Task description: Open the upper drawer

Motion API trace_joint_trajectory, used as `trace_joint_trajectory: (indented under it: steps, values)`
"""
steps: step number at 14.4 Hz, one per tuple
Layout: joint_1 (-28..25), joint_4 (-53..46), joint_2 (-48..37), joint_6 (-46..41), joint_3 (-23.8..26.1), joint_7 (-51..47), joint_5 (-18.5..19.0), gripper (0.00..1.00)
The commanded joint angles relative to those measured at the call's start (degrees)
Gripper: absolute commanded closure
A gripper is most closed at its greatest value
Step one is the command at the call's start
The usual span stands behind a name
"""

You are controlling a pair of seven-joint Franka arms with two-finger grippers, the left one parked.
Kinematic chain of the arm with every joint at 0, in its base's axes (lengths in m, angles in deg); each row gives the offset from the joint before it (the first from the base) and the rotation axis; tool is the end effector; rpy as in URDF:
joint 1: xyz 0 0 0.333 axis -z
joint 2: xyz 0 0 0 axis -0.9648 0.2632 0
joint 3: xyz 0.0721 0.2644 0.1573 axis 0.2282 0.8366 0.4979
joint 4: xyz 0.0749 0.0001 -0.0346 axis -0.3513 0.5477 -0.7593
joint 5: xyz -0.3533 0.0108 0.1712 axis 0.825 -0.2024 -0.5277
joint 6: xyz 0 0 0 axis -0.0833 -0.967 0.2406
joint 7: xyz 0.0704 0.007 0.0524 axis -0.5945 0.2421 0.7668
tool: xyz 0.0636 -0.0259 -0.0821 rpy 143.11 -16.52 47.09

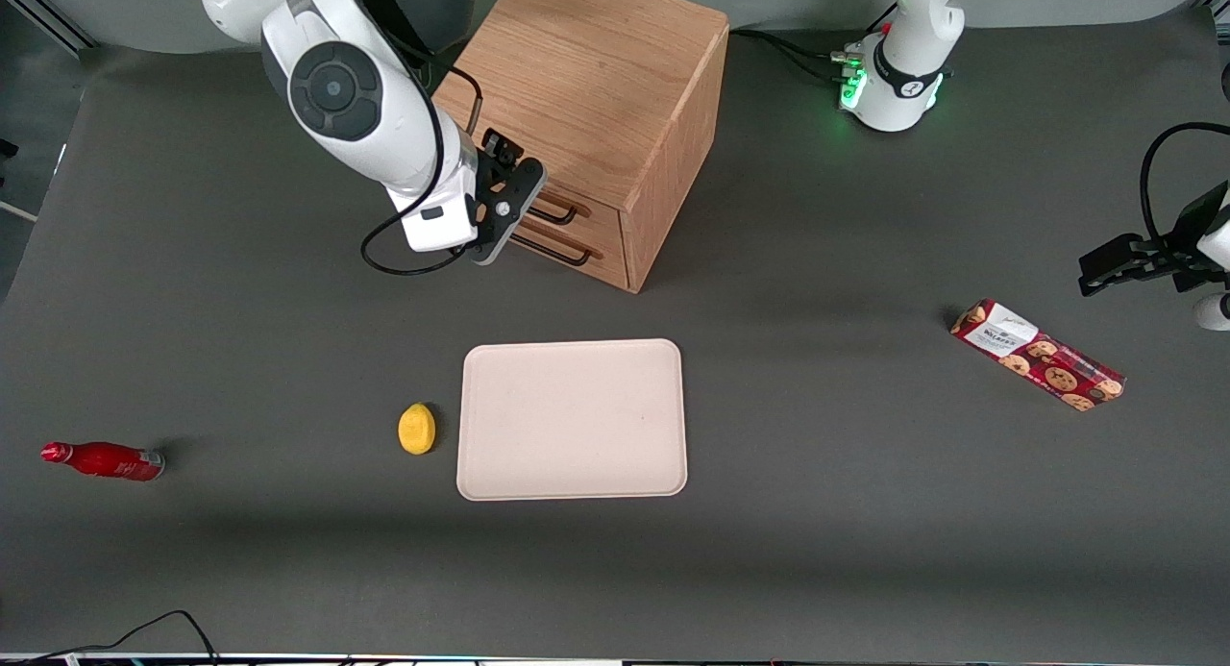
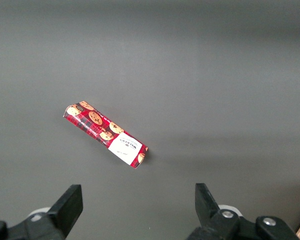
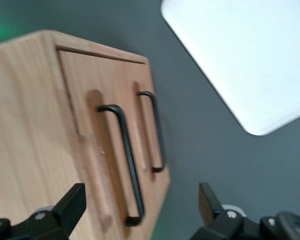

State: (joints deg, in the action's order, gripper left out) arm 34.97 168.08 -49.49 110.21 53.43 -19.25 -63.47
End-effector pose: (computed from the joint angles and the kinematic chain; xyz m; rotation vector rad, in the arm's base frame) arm 0.4867 0.3474 0.5049 -2.5823 -1.2737 0.3275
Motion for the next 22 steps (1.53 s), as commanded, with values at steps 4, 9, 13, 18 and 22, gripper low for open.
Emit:
trace_joint_trajectory:
  steps: [4, 9, 13, 18, 22]
  values:
    - [2.2, 3.6, 0.9, 0.8, -0.1, 6.4, -3.9, 0.00]
    - [2.8, 7.9, 2.0, 5.2, 0.1, 7.2, -3.9, 0.00]
    - [2.6, 9.1, 2.4, 5.6, 0.6, 7.3, -4.4, 0.00]
    - [2.4, 11.0, 2.4, 6.1, 1.7, 7.4, -5.5, 0.00]
    - [2.4, 11.5, 2.4, 6.3, 1.9, 7.4, -6.1, 0.00]
